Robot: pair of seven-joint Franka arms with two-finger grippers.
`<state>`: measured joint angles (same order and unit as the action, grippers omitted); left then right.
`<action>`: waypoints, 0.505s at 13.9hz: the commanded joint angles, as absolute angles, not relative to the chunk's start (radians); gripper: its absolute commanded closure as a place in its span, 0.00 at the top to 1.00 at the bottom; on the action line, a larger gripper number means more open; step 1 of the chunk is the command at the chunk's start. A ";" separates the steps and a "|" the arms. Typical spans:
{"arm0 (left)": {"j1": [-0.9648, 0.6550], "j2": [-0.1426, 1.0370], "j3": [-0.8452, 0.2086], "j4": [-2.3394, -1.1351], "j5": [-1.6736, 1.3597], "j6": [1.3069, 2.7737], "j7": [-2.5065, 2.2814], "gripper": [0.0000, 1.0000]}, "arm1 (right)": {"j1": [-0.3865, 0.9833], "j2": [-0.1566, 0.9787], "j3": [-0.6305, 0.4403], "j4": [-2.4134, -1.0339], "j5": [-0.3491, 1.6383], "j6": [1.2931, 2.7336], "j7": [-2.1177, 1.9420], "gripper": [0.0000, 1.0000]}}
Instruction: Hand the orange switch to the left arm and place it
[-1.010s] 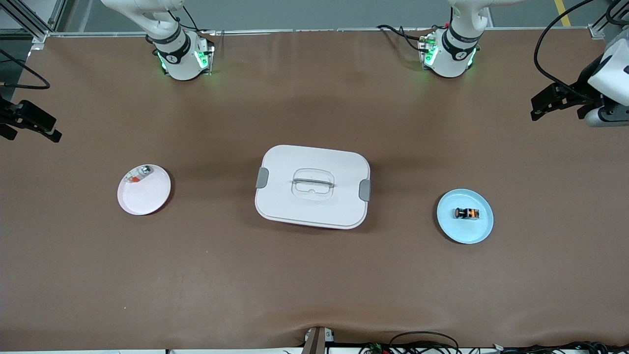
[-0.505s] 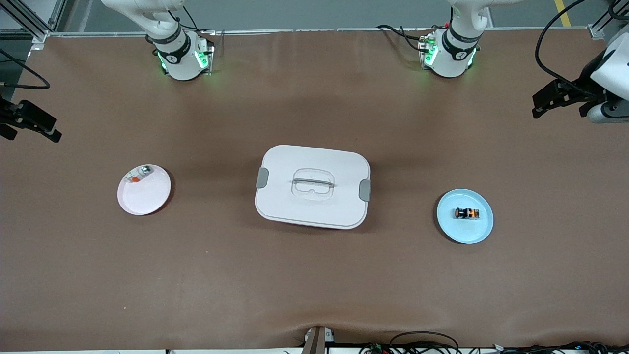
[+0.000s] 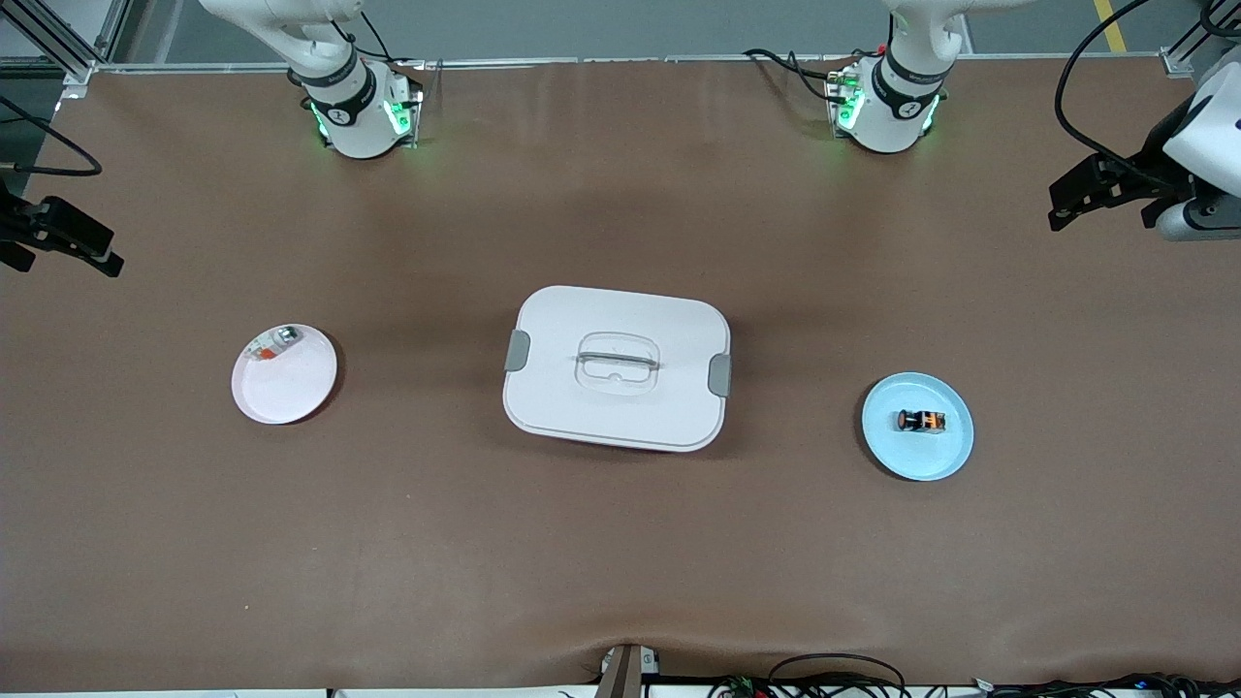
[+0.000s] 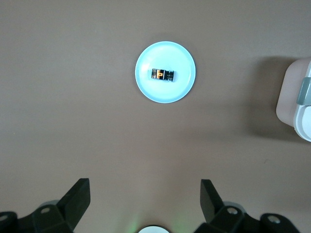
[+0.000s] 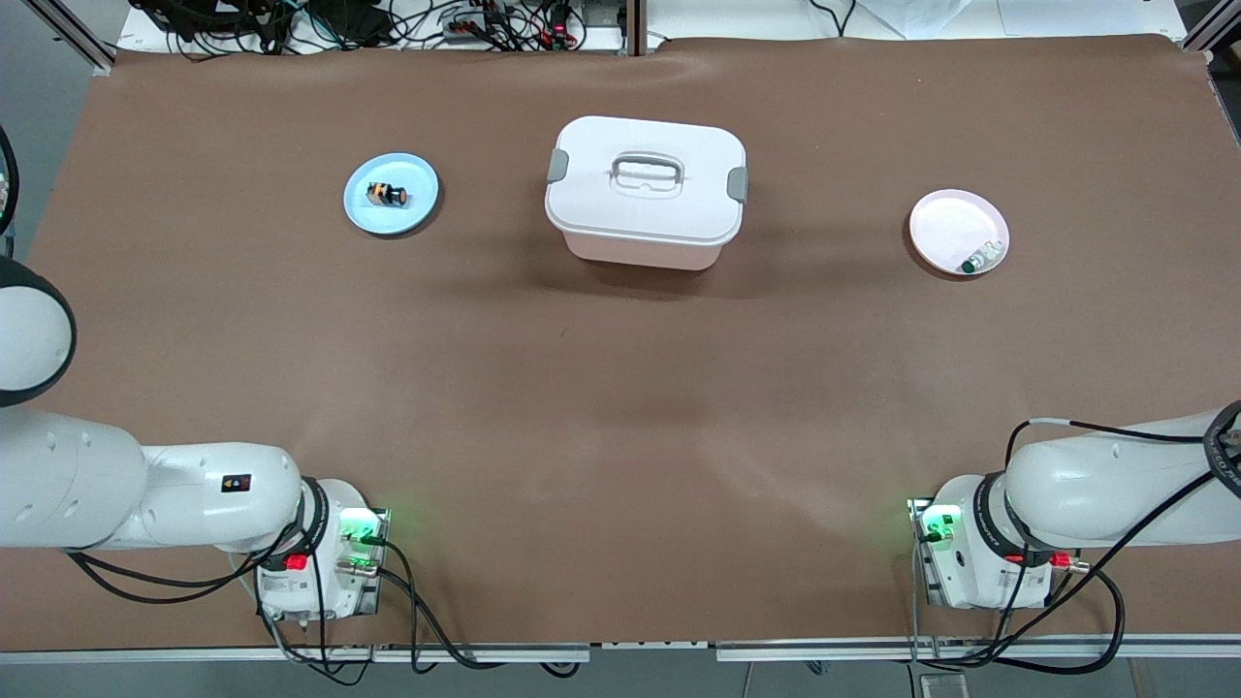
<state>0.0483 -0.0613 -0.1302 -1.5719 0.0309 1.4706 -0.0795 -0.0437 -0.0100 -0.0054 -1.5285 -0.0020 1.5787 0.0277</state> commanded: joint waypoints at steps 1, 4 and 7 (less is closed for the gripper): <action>0.049 -0.071 -0.129 -1.559 0.012 1.445 -0.083 1.00 | -0.061 0.002 0.009 -1.505 -0.020 1.560 0.018 1.00; 0.049 -0.071 -0.129 -1.559 0.012 1.445 -0.083 1.00 | -0.061 0.002 0.009 -1.505 -0.021 1.562 0.018 1.00; 0.052 -0.071 -0.129 -1.559 0.012 1.439 -0.083 1.00 | -0.061 0.002 0.009 -1.505 -0.021 1.562 0.018 1.00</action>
